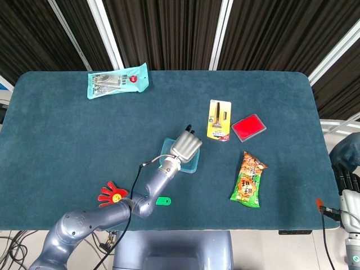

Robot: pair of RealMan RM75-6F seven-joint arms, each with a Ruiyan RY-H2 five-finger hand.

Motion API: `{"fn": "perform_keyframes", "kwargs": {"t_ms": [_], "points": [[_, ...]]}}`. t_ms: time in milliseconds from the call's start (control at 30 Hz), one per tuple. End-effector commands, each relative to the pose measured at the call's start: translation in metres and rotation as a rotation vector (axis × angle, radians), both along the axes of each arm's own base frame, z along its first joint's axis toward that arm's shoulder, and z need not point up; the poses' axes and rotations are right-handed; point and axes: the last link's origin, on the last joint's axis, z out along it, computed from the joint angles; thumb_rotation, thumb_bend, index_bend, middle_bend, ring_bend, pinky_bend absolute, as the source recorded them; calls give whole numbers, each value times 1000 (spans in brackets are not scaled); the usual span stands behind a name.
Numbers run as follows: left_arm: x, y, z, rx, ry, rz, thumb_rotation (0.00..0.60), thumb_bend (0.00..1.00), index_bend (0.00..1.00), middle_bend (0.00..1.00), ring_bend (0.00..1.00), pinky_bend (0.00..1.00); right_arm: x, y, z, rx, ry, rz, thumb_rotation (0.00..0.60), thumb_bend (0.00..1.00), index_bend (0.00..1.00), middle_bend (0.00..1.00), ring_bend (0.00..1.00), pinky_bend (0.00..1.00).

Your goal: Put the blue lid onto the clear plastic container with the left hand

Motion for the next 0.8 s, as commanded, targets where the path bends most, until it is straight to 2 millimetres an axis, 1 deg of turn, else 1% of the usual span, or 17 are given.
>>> {"fn": "perform_keyframes", "kwargs": {"t_ms": [33,267,400,433,633,800], "points": [[4,0,4,8,-20,-9,600,563,658,543,319,187,0,1,0,1,0,0,600,336,0,14,0,0],[15,1,23,51,-77,-37,600,563,658,541,319,187,0,2,-1,0,2,1,600,336,0,15,0,0],[17,-4,33,54,-102,-55,600,563,659,542,319,187,0,1,-1,-3,4,4,600,336,0,14,0,0],[19,-7,40,47,-138,-54,600,563,659,543,319,187,0,2,-1,-4,7,1,600,336,0,14,0,0],[13,-19,53,20,-140,-87,600,563,665,545,319,187,0,2,-1,-5,8,3,600,336,0,15,0,0],[4,-30,58,-10,-138,-97,600,563,669,548,319,186,0,2,-1,-3,9,0,600,336,0,15,0,0]]}}
